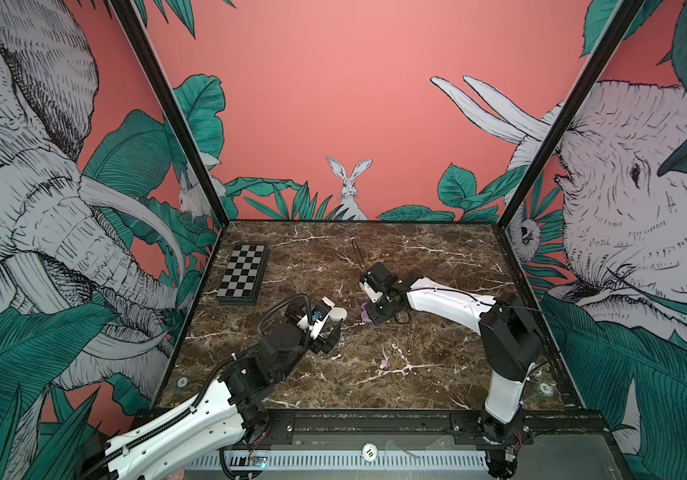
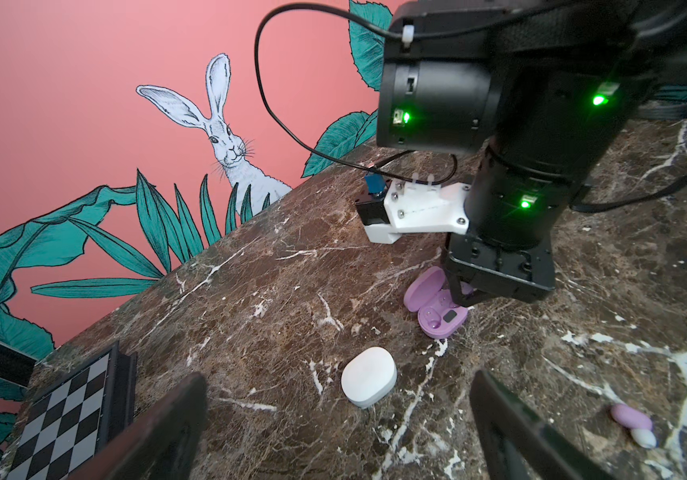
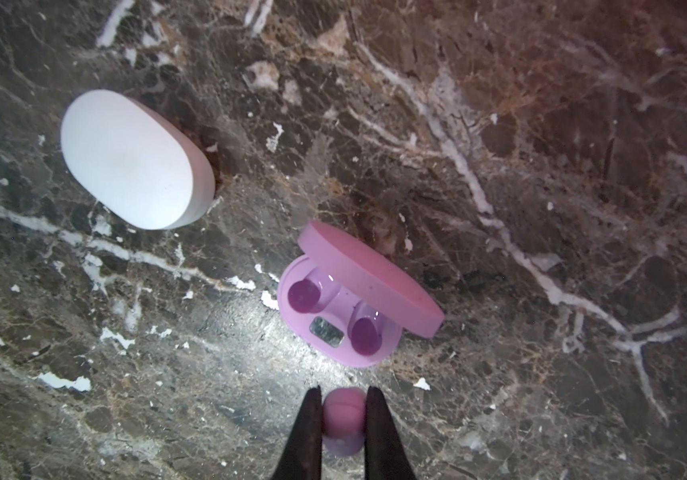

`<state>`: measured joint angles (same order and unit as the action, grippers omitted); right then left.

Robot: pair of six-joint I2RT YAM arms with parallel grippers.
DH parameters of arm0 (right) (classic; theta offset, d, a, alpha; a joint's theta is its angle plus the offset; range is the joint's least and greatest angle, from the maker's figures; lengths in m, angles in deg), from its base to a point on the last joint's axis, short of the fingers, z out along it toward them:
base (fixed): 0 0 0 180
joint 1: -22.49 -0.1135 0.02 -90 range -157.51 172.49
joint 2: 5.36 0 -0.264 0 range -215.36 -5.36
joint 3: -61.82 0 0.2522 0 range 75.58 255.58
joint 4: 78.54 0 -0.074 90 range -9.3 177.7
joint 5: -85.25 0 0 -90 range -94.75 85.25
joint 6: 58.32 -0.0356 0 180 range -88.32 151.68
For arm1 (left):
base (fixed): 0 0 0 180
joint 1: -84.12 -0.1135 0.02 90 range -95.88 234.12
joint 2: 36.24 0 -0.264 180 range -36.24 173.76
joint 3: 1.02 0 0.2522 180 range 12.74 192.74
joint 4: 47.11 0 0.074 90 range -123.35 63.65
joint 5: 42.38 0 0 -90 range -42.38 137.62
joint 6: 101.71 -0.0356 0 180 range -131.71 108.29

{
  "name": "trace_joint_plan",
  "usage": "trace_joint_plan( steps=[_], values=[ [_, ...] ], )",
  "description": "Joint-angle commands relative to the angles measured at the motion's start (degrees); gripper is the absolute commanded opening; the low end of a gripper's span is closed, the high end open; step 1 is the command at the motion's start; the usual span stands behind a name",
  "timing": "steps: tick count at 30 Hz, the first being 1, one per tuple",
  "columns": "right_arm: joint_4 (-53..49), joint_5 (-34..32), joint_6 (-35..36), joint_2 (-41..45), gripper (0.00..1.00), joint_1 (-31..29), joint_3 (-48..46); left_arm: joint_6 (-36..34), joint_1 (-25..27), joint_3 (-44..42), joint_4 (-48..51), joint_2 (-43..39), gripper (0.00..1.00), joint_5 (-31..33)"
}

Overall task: Insert the wireless bluetooth earbuds into the charging case
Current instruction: 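Lift and carry the pink earbud with the right gripper to the case, then lower the pink earbud toward a slot in the open case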

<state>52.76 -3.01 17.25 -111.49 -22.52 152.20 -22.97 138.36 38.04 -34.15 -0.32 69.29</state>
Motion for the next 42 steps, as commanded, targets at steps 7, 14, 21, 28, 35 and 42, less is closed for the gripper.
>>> trace_joint_plan(
  steps=[7, 14, 21, 28, 35, 42],
  values=[
    [0.2, -1.9, 1.8, -1.9, 0.11, -0.3, 2.0, -0.7, 0.1, -0.9, -1.5, -0.6, 0.99, -0.4],
    [0.4, -2.2, 2.0, -2.9, 0.11, -0.3, 2.2, -0.8, 0.1, -0.9, -1.5, -0.3, 0.99, -0.7],
    [0.7, -2.1, 2.3, -4.0, 0.11, -0.3, 2.3, -0.7, 0.1, -0.8, -1.5, 0.0, 0.99, -0.7],
    [0.7, -2.2, 2.3, -4.7, 0.11, -0.2, 2.3, -0.7, 0.1, -0.8, -1.6, 0.3, 0.99, -0.7],
    [1.1, -2.2, 2.2, -5.3, 0.12, -0.3, 2.2, -0.7, 0.1, -0.8, -1.6, 0.7, 0.99, -0.7],
    [1.1, -2.5, 2.3, -5.5, 0.13, -0.2, 2.1, -0.7, 0.1, -0.8, -1.6, 0.7, 0.99, -0.7]
  ],
)
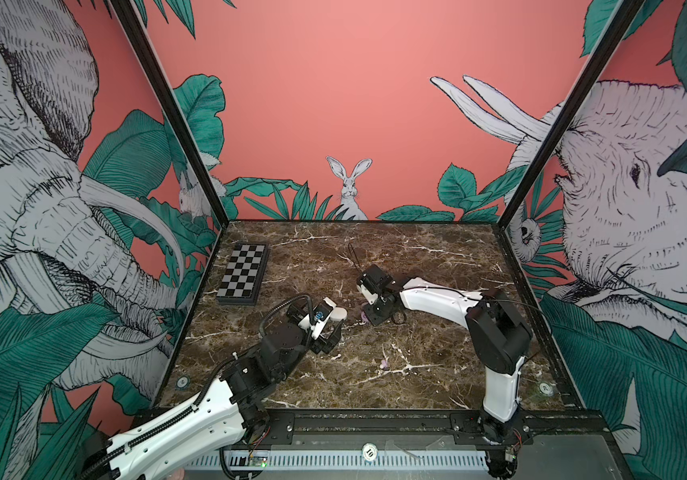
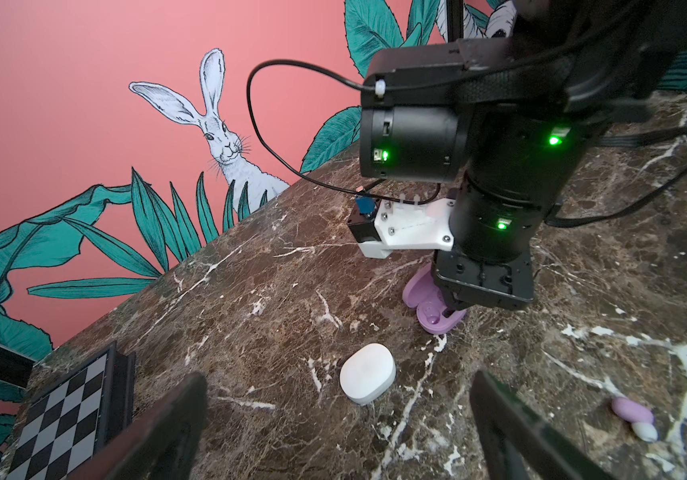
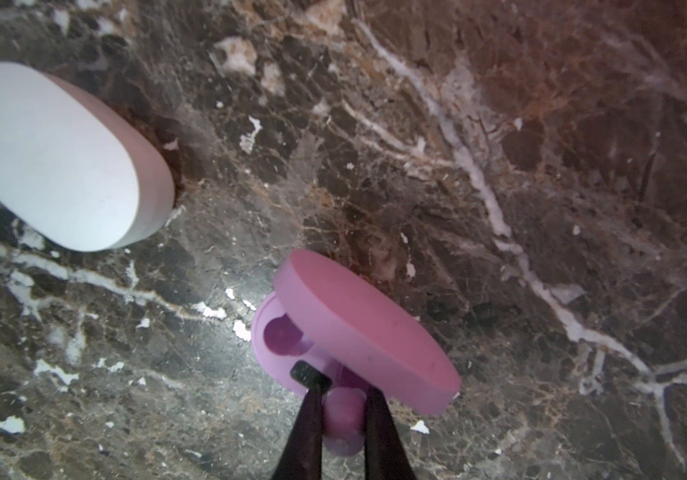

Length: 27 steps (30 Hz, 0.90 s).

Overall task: Insert the wireless bluetooth earbuds into the charging case
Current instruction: 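Lower the pink earbud toward a slot in the open case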

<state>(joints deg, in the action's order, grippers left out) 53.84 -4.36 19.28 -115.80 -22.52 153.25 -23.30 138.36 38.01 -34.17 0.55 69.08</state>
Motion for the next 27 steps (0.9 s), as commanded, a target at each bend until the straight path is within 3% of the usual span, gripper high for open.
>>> trace_joint_plan(
  steps=[1, 27],
  values=[
    [0.0, -1.2, 0.3, -1.1, 0.13, -0.2, 1.1, -0.4, 0.1, -0.8, -1.6, -0.2, 0.99, -0.5],
    [1.7, -2.1, -0.4, -0.1, 0.13, -0.2, -0.7, -0.4, 0.1, -0.8, -1.4, -0.3, 0.99, -1.0]
  ],
)
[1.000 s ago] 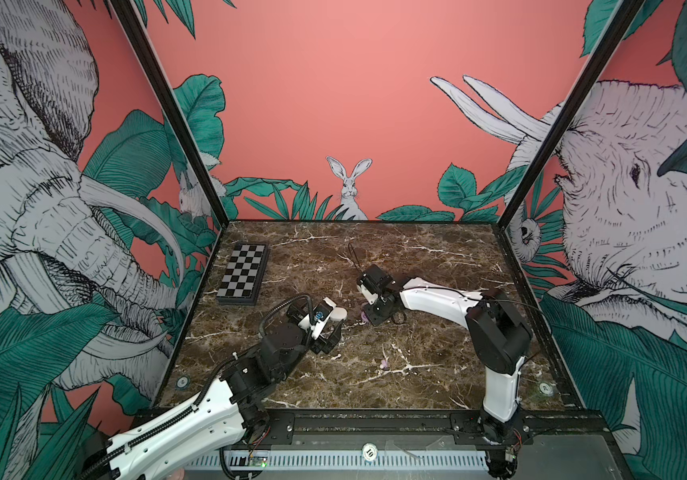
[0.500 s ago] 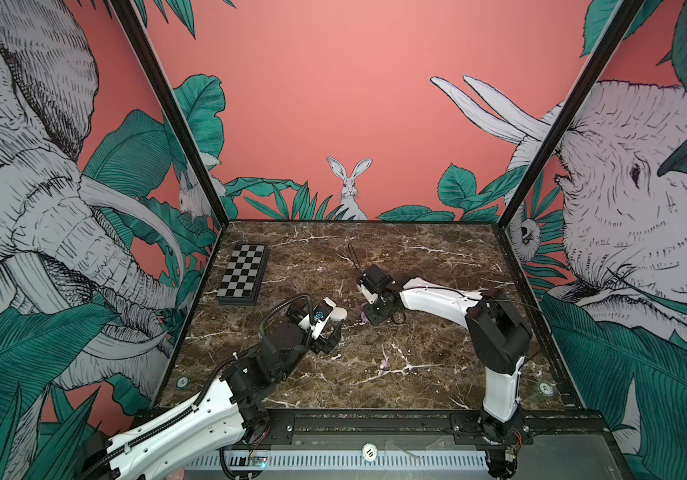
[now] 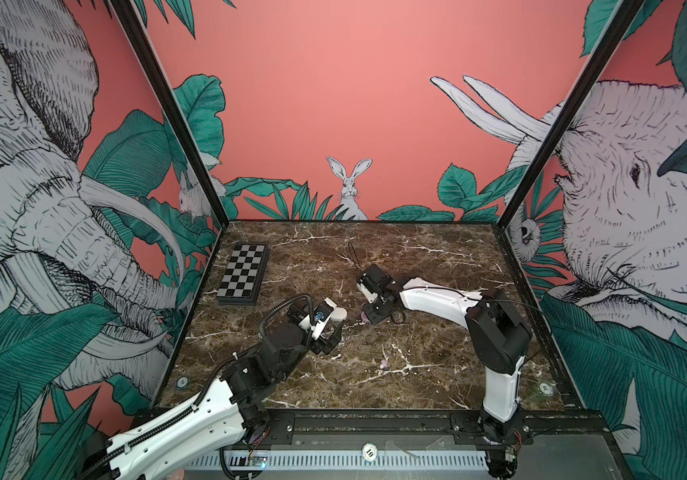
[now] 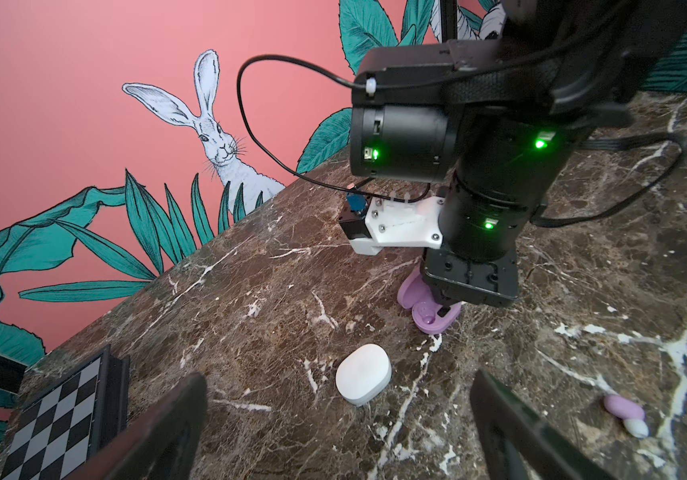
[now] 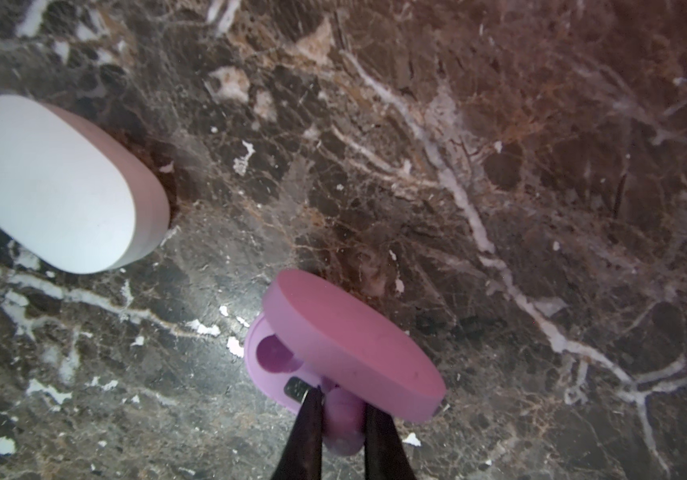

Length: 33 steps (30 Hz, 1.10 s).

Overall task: Insert the wireless bluetooth earbuds into the charging case
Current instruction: 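Lower the pink earbud toward a slot in the open case, then open the right gripper to release the earbud into the slot, then rise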

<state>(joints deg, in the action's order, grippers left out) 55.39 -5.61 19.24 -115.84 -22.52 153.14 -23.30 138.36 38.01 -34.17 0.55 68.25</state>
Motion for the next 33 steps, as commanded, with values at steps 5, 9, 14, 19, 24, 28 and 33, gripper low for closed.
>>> trace_joint_plan(
  steps=[5, 9, 14, 19, 24, 28, 33],
  values=[
    [0.4, -0.7, -0.5, -0.3, 0.13, -0.2, -1.0, -0.4, 0.1, -0.7, -1.5, -0.1, 0.99, -0.2],
    [0.6, -0.7, -0.7, -0.3, 0.13, -0.3, -1.3, -0.4, 0.1, -0.7, -1.4, -0.1, 0.99, -0.2],
    [0.7, -0.5, -0.9, -0.7, 0.15, -0.2, -1.3, -0.4, 0.1, -0.7, -1.5, 0.0, 0.99, -0.2],
    [0.7, -0.6, -1.1, -0.5, 0.17, -0.2, -1.2, -0.4, 0.1, -0.7, -1.5, 0.0, 0.99, -0.3],
    [0.6, -0.5, -1.3, -0.5, 0.19, -0.2, -1.1, -0.4, 0.1, -0.7, -1.4, 0.0, 0.99, -0.3],
    [0.7, -0.5, -1.4, -0.3, 0.2, -0.2, -1.2, -0.4, 0.1, -0.7, -1.4, 0.0, 0.99, -0.4],
    [0.5, -0.5, -1.6, 0.1, 0.22, -0.2, -1.2, -0.4, 0.1, -0.7, -1.4, 0.1, 0.99, -0.5]
  ],
)
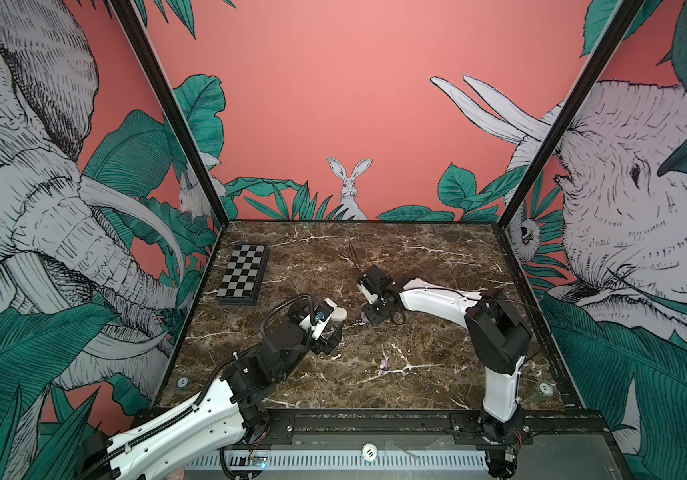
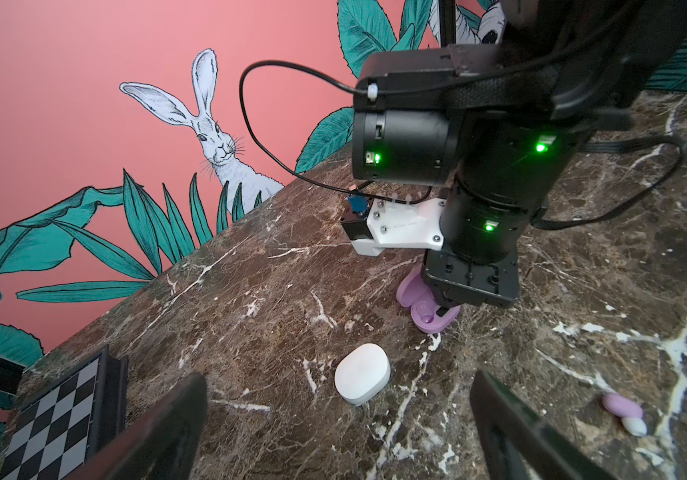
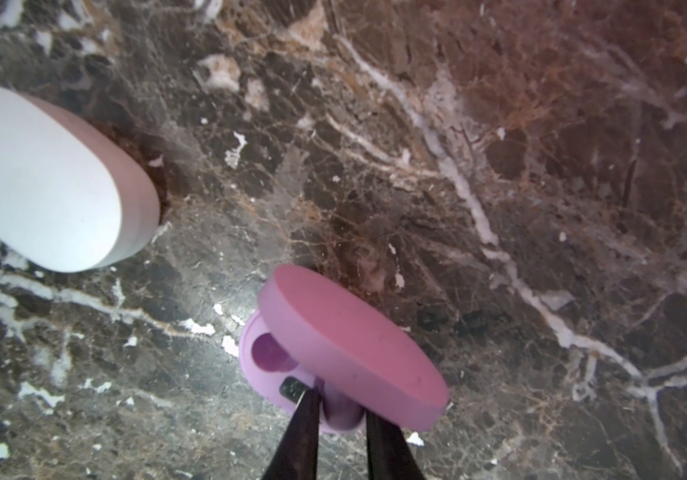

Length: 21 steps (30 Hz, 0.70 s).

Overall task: Insert the wireless bluetooth earbuds into the charging case
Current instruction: 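Open the right gripper to release the earbud into the slot, then rise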

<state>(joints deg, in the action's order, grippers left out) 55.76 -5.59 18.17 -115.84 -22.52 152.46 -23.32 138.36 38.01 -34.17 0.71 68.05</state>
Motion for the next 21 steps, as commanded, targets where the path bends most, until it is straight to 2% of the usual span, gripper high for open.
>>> trace_joint_plan(
  steps=[1, 10, 21],
  values=[
    [0.1, -0.5, -0.5, 0.2, 0.22, -0.2, -0.4, -0.4, 0.1, -0.7, -1.4, 0.0, 0.99, -0.3],
    [-0.4, -0.9, -0.5, 1.3, 0.24, -0.2, -0.2, -0.3, 0.1, -0.6, -1.4, -0.1, 0.99, -0.3],
    [-1.9, -1.2, -1.0, 3.9, 0.41, -0.3, 0.3, -0.3, 0.1, -0.6, -1.3, -0.1, 0.99, -0.2]
  ],
)
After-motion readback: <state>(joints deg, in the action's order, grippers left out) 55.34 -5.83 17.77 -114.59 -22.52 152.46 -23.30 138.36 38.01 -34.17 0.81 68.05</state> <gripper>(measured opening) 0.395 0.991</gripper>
